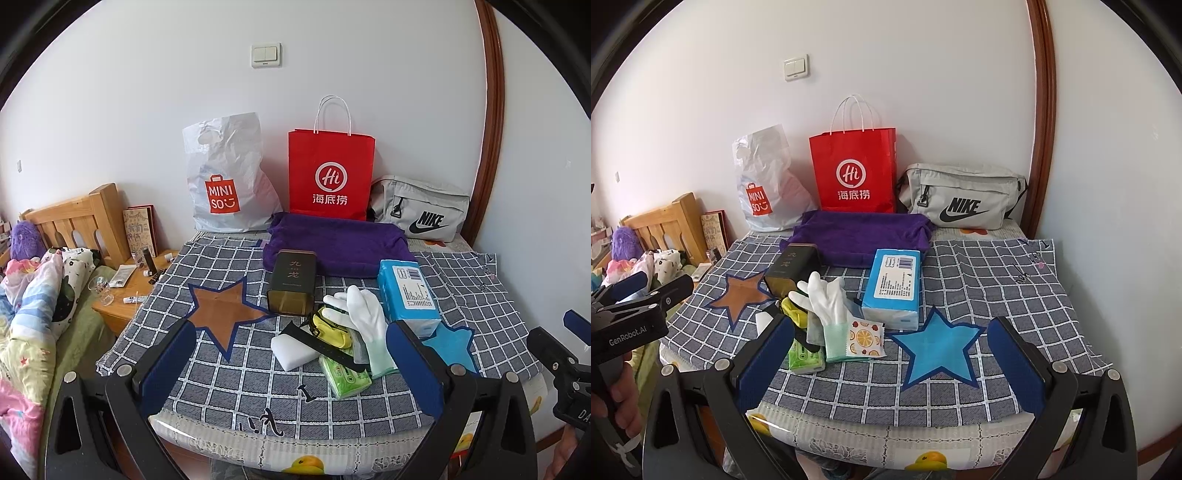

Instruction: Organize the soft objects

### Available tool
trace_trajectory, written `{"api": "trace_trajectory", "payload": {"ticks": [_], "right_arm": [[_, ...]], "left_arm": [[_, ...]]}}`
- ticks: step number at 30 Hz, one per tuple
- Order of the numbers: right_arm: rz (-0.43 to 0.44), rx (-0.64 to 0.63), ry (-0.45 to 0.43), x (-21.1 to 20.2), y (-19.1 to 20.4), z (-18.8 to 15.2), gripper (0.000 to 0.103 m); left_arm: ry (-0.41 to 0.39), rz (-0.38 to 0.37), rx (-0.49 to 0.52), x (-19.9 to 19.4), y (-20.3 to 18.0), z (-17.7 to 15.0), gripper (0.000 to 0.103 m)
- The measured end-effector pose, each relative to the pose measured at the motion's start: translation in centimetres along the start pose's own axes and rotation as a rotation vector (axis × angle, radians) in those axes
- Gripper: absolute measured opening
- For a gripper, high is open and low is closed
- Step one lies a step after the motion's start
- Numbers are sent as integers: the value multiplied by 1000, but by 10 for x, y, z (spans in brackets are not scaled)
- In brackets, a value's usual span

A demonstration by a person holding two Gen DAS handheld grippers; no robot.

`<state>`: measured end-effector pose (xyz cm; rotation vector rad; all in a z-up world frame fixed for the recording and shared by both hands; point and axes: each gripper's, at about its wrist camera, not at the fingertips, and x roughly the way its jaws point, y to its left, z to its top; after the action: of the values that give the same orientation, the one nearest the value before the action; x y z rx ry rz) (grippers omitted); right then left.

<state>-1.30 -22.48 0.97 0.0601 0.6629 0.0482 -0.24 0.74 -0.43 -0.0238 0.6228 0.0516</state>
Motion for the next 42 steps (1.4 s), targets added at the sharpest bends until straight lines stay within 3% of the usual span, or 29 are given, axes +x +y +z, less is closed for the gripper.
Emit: {"api": "trace_trajectory", "payload": {"ticks": [42], "right_arm": [[6, -18, -24, -7, 5, 1, 103]], "left_arm": [[1, -5, 2, -3, 5, 0, 103]]}}
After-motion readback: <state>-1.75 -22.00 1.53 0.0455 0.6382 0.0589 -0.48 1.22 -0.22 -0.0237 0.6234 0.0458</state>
